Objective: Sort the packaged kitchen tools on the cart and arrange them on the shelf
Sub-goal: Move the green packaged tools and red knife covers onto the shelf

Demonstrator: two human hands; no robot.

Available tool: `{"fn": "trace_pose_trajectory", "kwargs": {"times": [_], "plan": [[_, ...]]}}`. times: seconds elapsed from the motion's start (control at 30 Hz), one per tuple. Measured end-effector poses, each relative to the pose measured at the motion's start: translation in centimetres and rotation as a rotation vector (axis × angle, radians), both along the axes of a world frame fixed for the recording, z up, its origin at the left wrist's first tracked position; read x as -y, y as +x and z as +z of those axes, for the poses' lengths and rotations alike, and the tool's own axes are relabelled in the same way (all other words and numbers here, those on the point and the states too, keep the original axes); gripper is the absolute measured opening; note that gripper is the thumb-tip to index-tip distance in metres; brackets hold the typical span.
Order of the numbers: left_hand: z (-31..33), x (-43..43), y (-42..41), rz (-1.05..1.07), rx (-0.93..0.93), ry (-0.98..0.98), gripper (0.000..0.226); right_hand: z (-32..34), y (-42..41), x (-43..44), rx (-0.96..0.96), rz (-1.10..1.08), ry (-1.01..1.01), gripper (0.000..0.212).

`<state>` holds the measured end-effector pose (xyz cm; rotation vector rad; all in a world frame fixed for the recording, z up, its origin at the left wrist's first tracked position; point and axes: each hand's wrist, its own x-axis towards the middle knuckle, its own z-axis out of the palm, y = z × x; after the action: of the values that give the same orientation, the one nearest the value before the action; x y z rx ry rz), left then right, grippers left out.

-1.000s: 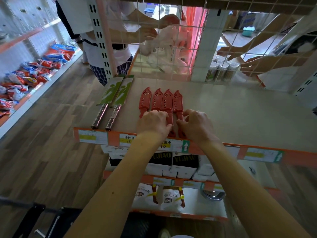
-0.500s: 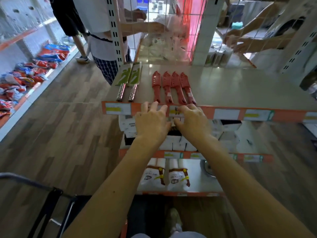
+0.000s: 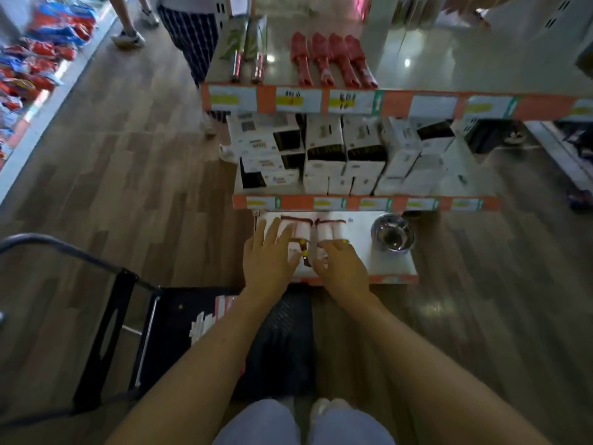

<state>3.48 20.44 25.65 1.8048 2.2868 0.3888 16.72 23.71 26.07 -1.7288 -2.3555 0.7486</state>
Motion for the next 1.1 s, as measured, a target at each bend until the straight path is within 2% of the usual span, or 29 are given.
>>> {"fn": "trace_pose_trajectory", "kwargs": {"times": [0.33, 0.47, 0.63, 0.77, 1.1], "plan": [[-7.0, 8.8, 1.8, 0.081, 0.028, -0.307, 0.063, -6.0, 2.1, 6.3, 0.078, 0.093, -0.086, 0.041], [-10.1, 11.4, 2.9, 0.145, 0.074, -0.36, 0.065, -9.0, 1.9, 8.9, 0.141, 0.179, -0.16, 0.042], [-15.7, 14.1, 3.2, 0.163, 0.069, -0.404, 0.063, -14.7, 1.1, 11.8, 0.149, 0.186, -0.233, 0.045], [-23.0, 17.0, 2.1, 0.185, 0.036, -0.437, 0.065, -22.0, 0.1, 14.3, 0.141, 0.184, -0.265, 0.047], [-46.4, 23.1, -2.6, 0.297, 0.049, -0.453, 0.061, -45.2, -4.9, 18.2, 0.129, 0.173, -0.297, 0.043]]}}
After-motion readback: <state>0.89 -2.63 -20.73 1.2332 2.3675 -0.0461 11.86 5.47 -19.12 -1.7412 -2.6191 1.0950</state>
